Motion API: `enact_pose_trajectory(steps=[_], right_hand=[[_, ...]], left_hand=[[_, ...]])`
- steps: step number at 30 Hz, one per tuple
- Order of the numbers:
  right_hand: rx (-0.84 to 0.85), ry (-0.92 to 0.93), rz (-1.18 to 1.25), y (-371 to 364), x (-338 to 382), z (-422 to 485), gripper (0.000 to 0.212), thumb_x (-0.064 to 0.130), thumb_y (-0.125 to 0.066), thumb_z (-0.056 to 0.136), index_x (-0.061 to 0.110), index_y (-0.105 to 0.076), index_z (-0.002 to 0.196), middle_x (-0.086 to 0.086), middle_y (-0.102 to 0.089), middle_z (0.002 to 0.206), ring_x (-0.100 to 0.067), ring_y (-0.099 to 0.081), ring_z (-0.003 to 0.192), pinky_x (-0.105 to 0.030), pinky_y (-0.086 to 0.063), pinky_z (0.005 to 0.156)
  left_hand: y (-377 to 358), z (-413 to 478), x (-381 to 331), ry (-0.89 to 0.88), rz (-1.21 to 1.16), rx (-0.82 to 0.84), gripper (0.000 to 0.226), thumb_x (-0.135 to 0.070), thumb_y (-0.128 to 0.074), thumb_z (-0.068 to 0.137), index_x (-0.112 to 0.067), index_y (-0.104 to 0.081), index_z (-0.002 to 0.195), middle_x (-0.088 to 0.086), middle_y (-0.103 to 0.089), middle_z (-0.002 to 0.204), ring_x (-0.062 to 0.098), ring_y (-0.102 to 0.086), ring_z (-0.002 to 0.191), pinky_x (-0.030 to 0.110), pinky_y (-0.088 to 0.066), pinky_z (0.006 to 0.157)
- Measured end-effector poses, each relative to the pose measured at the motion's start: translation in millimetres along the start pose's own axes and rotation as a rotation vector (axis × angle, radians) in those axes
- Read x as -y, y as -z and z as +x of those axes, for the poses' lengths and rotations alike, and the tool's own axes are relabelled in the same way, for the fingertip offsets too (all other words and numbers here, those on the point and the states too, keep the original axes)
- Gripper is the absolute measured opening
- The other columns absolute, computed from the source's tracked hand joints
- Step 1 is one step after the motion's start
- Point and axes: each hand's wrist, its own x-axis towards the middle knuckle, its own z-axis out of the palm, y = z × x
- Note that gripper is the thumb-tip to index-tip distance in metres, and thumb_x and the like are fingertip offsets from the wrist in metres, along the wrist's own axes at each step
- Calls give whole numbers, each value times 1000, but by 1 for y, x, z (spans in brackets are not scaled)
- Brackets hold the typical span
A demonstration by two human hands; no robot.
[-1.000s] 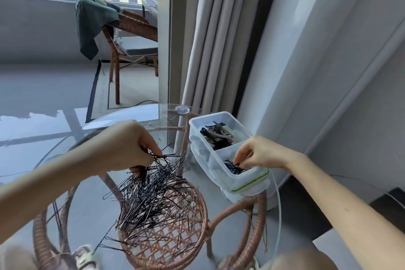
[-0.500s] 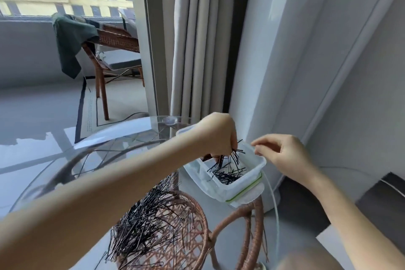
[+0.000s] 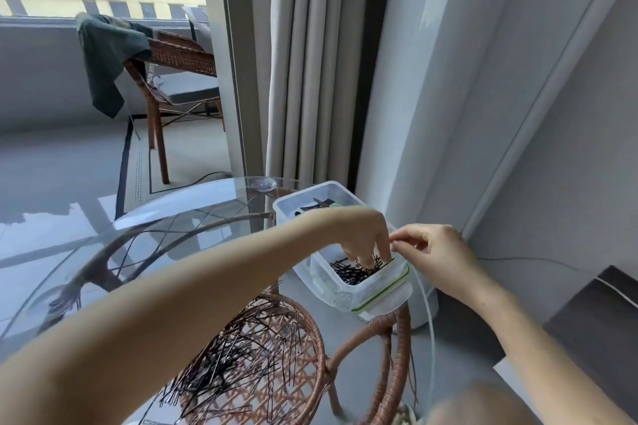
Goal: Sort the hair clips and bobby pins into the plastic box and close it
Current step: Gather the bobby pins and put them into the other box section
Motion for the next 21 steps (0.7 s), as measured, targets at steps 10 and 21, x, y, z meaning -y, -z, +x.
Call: enact_pose_trajectory(steps=[10, 21], right_hand=[[4, 371, 158, -11, 87, -47, 24, 29, -71, 78, 18, -69, 98, 6, -70, 96, 0, -59, 87, -11, -46, 76], [655, 329, -117, -119, 83, -68, 116, 56, -74, 62, 59, 20, 130, 3, 21, 155, -11, 27, 137, -31, 11, 112]], left_hand=[[-24, -122, 67, 143, -271, -511, 27, -18, -68, 79, -23, -68, 106, -7, -71, 97, -7, -62, 71, 0, -45, 65], [-162, -215, 104, 385, -103, -117, 129, -80, -63, 37, -61, 35, 120, 4, 2, 157, 23, -10, 144, 39, -15, 115]])
